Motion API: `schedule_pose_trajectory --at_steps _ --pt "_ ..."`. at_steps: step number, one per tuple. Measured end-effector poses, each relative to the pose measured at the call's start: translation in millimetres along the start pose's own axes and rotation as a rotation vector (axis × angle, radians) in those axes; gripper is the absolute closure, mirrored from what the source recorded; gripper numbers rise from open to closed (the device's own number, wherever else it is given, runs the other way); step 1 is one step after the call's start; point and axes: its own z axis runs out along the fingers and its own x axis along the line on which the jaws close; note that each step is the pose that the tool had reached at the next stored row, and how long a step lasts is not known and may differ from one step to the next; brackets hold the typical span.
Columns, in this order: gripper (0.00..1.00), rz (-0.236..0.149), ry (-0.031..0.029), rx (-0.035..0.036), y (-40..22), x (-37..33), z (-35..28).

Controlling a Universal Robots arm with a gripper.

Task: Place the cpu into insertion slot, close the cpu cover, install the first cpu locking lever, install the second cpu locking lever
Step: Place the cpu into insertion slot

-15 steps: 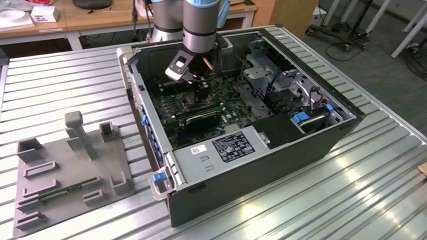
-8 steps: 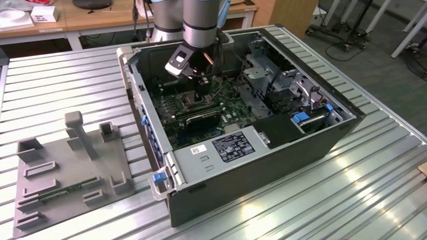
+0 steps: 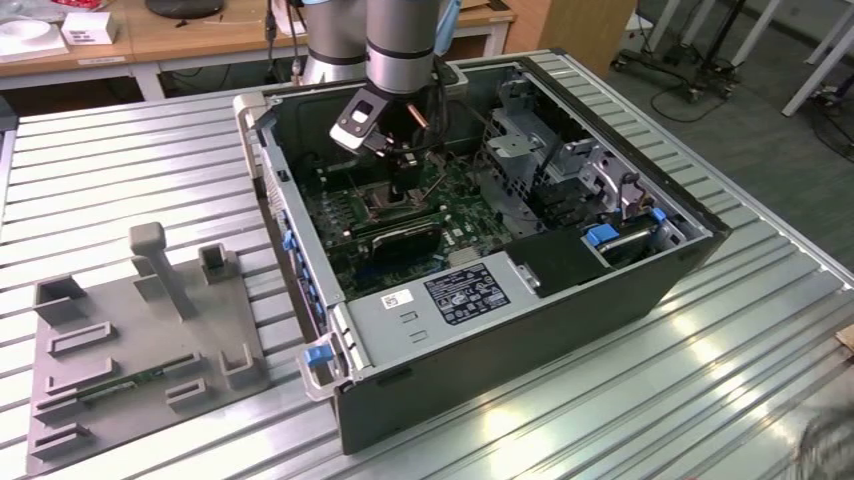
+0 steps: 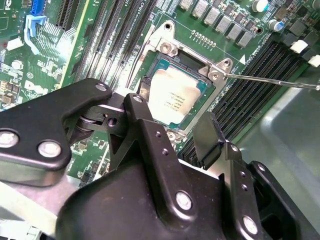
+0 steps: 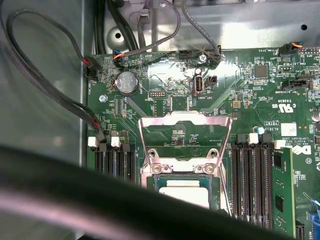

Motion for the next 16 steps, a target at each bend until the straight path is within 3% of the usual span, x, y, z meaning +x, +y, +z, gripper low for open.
schedule_pose_trajectory --at_steps 4,15,16 --pt "0.39 0.000 0.0001 -0.0036 0.0 0.0 0.0" --pt "0.40 0.000 0.0001 -0.0038 0.0 0.0 0.0" --pt "0.47 0.000 0.0001 -0.0039 0.0 0.0 0.0"
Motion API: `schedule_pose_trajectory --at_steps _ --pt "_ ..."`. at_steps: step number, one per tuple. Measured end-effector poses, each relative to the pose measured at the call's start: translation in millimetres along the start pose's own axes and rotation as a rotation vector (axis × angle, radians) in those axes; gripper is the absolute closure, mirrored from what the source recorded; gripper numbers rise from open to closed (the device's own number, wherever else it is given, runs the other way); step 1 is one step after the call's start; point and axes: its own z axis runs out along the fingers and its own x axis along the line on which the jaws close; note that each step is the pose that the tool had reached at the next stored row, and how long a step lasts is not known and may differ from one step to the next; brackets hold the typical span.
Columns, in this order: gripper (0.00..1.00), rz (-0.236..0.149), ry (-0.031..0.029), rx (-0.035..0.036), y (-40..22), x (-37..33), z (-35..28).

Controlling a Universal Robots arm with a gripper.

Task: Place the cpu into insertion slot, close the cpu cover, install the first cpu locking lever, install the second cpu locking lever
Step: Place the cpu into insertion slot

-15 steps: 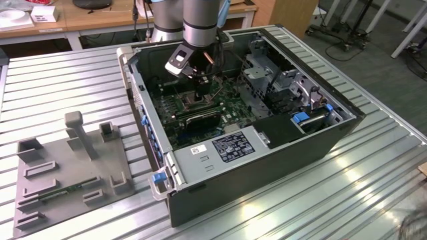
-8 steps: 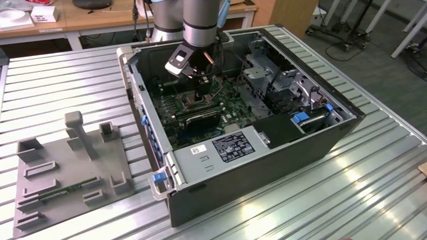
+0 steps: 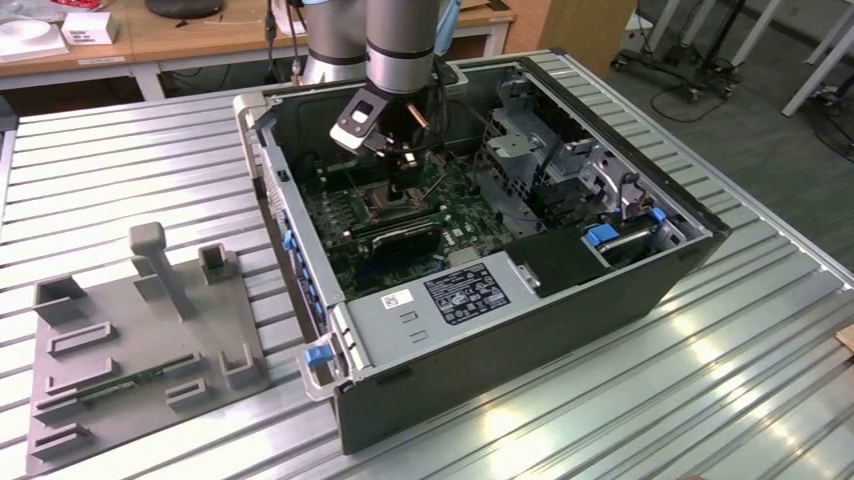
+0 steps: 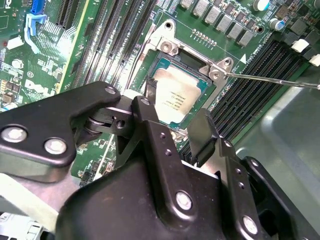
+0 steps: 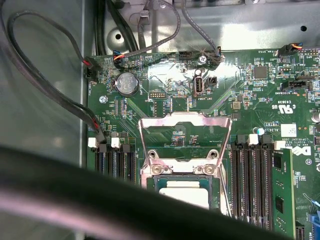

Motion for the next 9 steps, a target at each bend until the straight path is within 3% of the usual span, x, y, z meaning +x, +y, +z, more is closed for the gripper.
schedule_pose_trajectory --at_steps 9 --pt "0.47 0.000 0.0000 -0.0003 0.0 0.0 0.0"
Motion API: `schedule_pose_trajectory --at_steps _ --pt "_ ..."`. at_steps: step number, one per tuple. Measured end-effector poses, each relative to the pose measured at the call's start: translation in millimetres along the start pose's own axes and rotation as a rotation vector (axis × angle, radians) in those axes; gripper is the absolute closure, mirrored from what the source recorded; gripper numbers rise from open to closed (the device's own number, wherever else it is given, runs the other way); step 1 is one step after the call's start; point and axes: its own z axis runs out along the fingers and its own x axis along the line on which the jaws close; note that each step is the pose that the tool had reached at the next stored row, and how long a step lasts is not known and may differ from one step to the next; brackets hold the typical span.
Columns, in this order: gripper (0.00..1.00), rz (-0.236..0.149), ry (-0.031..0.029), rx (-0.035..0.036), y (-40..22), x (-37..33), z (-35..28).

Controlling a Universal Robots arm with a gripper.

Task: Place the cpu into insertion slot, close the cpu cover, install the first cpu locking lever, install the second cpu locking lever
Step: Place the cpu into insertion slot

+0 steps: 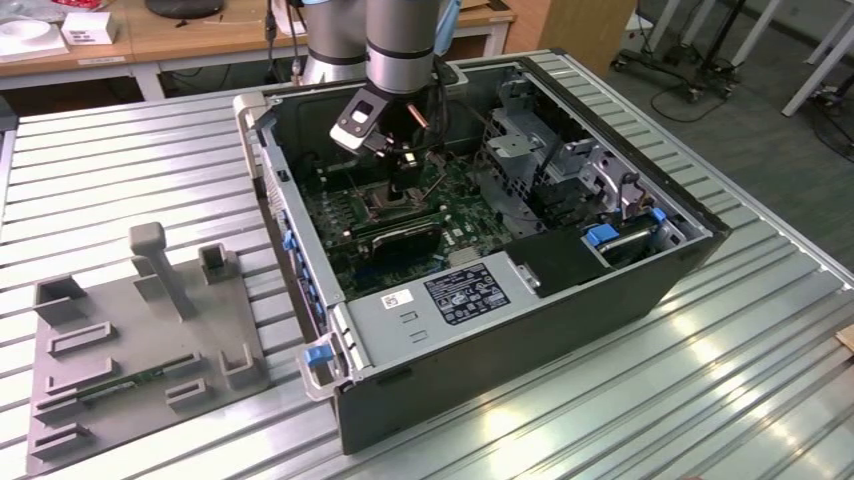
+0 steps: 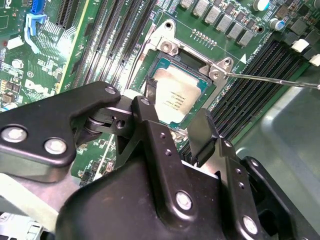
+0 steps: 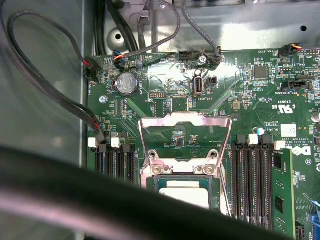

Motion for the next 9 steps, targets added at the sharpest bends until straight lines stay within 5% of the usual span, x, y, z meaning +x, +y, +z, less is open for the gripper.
schedule_pose_trajectory --at_steps 5,9 --pt "0.47 -0.001 0.0006 -0.0102 -0.6 0.0 0.0" --pt "0.47 -0.001 0.0005 -0.0107 -0.7 0.0 0.0"
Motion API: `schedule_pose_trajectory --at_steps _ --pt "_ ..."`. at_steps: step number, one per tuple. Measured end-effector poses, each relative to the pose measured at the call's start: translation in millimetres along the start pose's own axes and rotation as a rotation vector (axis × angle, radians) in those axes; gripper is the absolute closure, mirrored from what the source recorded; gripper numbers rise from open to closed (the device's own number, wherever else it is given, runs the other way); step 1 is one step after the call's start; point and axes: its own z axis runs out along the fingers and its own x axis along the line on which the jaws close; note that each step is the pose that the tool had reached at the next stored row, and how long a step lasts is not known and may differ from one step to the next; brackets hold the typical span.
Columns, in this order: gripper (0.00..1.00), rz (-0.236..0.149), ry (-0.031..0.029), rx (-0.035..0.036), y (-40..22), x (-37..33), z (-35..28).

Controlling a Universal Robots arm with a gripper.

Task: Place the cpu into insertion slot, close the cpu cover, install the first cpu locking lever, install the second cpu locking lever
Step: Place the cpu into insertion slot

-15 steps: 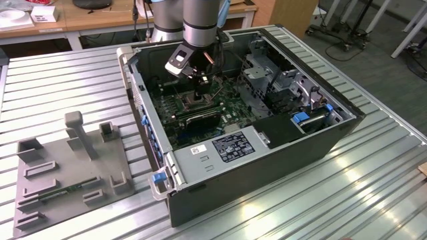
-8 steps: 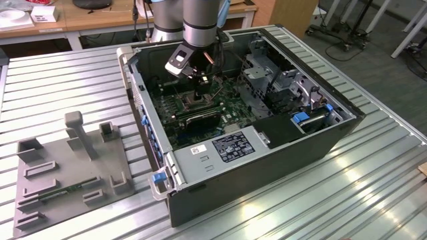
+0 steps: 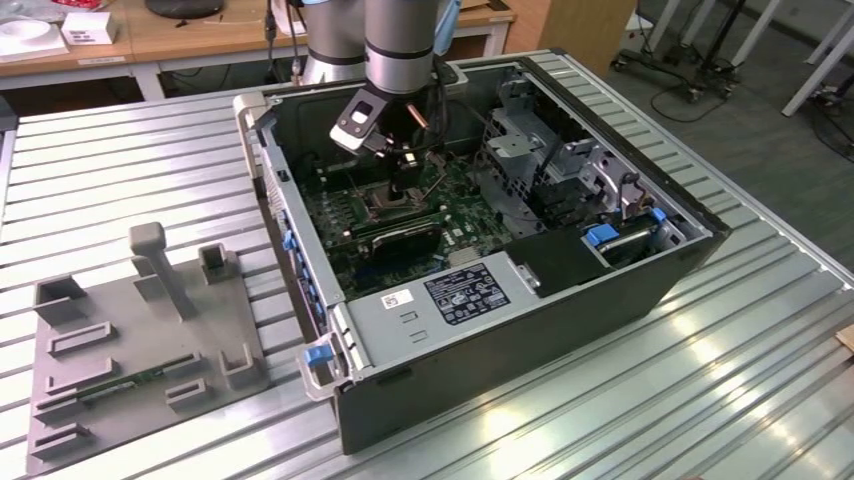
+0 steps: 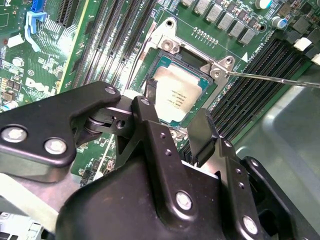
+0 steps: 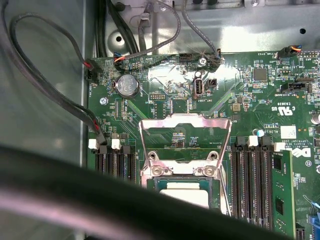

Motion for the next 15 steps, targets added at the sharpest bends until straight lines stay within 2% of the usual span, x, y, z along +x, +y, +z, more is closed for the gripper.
schedule_pose_trajectory --at_steps 2,6,15 --pt "0.47 0.000 0.0004 -0.0009 -0.1 0.0 0.0" --pt "0.47 -0.001 0.0027 -0.0078 -0.7 0.0 0.1" --pt "0.47 -0.001 0.0026 -0.0086 -0.8 0.0 0.1"
